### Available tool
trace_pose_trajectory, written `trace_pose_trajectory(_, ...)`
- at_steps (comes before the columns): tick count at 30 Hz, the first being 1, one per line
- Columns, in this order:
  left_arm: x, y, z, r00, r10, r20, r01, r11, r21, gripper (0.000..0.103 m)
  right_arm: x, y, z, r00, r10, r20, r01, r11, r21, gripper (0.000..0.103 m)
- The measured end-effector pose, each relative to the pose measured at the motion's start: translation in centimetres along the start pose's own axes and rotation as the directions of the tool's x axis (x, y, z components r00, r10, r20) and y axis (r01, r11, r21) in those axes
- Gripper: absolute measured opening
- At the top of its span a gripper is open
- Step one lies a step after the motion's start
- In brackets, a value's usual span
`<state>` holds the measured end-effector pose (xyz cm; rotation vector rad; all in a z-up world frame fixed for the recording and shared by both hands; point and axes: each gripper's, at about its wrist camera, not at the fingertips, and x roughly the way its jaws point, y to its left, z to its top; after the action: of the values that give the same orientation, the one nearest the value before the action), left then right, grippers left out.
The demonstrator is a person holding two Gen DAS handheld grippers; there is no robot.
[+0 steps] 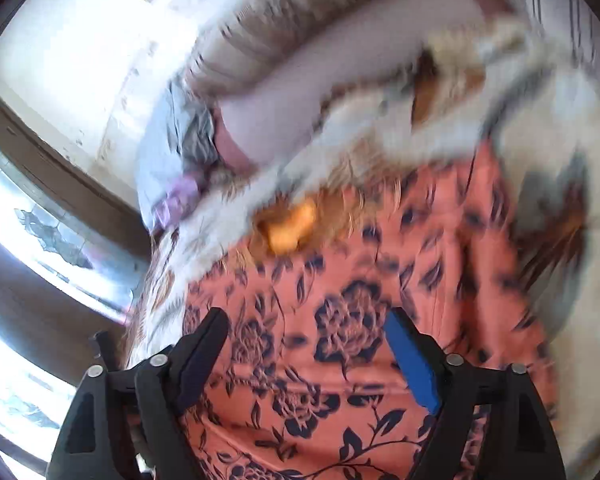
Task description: Fold small clothes
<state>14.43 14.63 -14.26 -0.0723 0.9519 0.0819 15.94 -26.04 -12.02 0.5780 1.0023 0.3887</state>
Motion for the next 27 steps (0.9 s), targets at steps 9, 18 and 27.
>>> trace_pose_trajectory(9,-3.9,-0.1,-0.4,0.990,-0.087,0.115,0.089,0.996,-0.018,0.082,-2.0,-2.0,4.0,0.994,0.060,0.096,-0.065,0.996,0.058,0.078)
trace_pose_trajectory(18,-0.5,-0.2,-1.7,0.995,-0.097,0.027,0.098,0.994,-0.038,0.089,0.5,-12.9,9.3,0.969,0.116,0.216,-0.184,0.926,0.329,0.077)
trace_pose_trajectory(27,-0.5,-0.3,-1.8,0.994,-0.102,0.039,0.103,0.994,-0.038,0.091,-2.1,-8.2,7.0,0.979,-0.111,0.168,0.074,0.975,0.208,0.078)
